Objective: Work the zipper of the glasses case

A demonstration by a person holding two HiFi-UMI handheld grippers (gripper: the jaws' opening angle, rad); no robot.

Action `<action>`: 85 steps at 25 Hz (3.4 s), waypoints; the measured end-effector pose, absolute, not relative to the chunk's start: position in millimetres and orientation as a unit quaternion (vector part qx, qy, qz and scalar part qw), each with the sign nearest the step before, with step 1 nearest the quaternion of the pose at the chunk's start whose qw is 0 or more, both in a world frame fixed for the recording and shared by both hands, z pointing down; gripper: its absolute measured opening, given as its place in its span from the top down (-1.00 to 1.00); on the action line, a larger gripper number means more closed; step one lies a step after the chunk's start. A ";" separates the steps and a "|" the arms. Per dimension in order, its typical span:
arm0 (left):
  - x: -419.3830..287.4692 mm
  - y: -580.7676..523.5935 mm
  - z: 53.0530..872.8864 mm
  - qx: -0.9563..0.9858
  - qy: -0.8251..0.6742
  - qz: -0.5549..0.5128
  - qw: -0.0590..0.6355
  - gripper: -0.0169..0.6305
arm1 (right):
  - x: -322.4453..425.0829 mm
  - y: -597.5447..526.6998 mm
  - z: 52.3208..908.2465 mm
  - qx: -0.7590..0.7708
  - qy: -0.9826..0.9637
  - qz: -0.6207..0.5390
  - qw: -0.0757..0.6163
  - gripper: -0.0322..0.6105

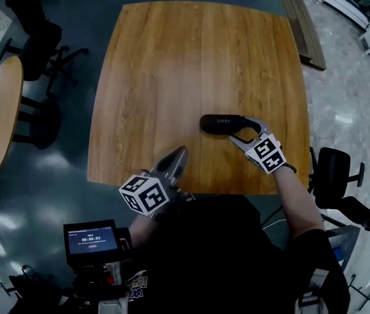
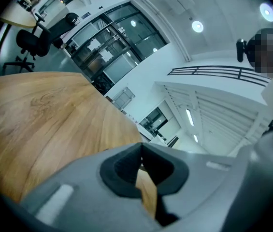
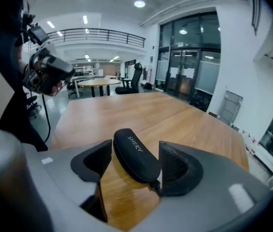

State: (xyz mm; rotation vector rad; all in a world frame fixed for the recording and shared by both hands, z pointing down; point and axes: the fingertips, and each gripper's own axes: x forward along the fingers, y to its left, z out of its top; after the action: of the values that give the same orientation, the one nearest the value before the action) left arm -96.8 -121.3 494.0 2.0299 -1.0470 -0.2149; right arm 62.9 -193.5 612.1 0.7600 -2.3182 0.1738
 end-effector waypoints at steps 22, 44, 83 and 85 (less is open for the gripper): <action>-77.5 -122.1 509.1 0.791 -0.393 -0.041 0.467 0.95 | 10.1 -204.6 689.6 -0.038 -0.870 -0.022 0.491 -0.15; -0.8 -101.5 477.3 0.907 0.009 0.290 0.306 -0.03 | -17.1 -103.4 490.3 -0.134 -0.728 -0.520 0.426 -0.11; 16.2 -71.0 378.4 0.907 0.047 -0.097 0.408 0.09 | 7.7 -56.3 373.1 0.097 -0.994 0.026 0.048 0.03; 21.7 -70.8 379.6 0.916 0.039 -0.088 0.389 0.09 | 13.8 -55.1 376.3 0.097 -0.993 0.023 0.059 0.05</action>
State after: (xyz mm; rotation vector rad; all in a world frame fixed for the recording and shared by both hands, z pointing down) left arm 21.7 -70.8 379.6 2.3297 0.0979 -0.2230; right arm 13.8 -55.1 376.3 0.2931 -3.0085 0.0688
